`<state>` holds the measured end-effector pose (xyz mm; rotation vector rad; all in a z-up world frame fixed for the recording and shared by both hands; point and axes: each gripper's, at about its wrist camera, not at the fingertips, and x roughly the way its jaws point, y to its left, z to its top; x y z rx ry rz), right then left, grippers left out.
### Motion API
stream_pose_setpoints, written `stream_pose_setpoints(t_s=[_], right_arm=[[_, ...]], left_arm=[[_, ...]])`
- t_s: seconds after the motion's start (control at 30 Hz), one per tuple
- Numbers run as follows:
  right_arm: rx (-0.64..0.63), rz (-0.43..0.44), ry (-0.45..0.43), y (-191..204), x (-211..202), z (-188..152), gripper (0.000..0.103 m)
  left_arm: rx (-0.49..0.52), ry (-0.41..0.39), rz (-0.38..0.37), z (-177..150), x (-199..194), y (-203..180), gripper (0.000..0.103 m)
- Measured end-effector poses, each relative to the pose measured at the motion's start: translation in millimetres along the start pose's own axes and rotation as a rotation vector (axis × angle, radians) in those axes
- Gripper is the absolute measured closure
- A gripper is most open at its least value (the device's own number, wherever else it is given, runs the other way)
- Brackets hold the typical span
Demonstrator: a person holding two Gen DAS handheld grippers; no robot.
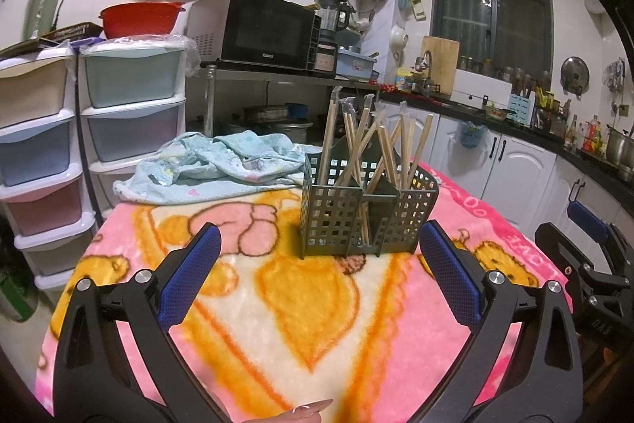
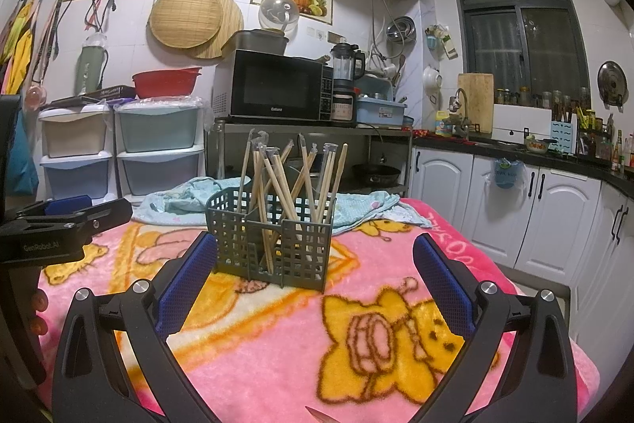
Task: Organize utensils
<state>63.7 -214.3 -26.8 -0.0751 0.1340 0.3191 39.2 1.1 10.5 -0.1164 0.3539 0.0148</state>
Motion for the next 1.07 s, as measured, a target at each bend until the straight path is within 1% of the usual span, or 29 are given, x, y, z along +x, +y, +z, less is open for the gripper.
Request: stream_pose_setpoints(t_s=[0.3, 0.53, 0.63, 0.8, 0.87, 0.9, 0.93, 1.0, 1.03, 1.07], right_arm=[[-0.001, 0.0, 0.001, 0, 0, 0, 0.006], [0.003, -0.008, 0.014, -2, 3, -4, 0.006], [0.016, -0.024, 0.03, -8, 7, -5, 0.006], [0.041, -0.054, 0.06, -25, 17, -4, 0.006], [0.057, -0.058, 0.107, -37, 30, -2, 0.006], [0.073, -0.058, 0.146, -47, 40, -2, 0.006], [0.077, -0.057, 0.199, -56, 53, -3, 0.006], [0.087, -0.068, 0.308, -76, 81, -9, 0.006], [0.104, -0.086, 0.361, -88, 96, -14, 0.006], [0.121, -0.117, 0.446, -104, 117, -22, 0.006]], left_arm=[[0.0, 0.0, 0.002, 0, 0, -1, 0.011], [-0.01, 0.025, -0.015, -3, 6, -1, 0.011], [-0.01, 0.055, 0.017, -1, 13, 1, 0.011], [-0.032, 0.092, 0.036, 4, 23, 16, 0.011], [-0.034, 0.125, 0.056, 7, 32, 27, 0.011], [-0.041, 0.159, 0.074, 9, 42, 37, 0.011], [-0.045, 0.182, 0.09, 11, 48, 44, 0.011], [-0.054, 0.275, 0.17, 15, 81, 70, 0.011], [-0.051, 0.321, 0.213, 16, 98, 81, 0.011], [-0.052, 0.35, 0.244, 15, 110, 90, 0.011]])
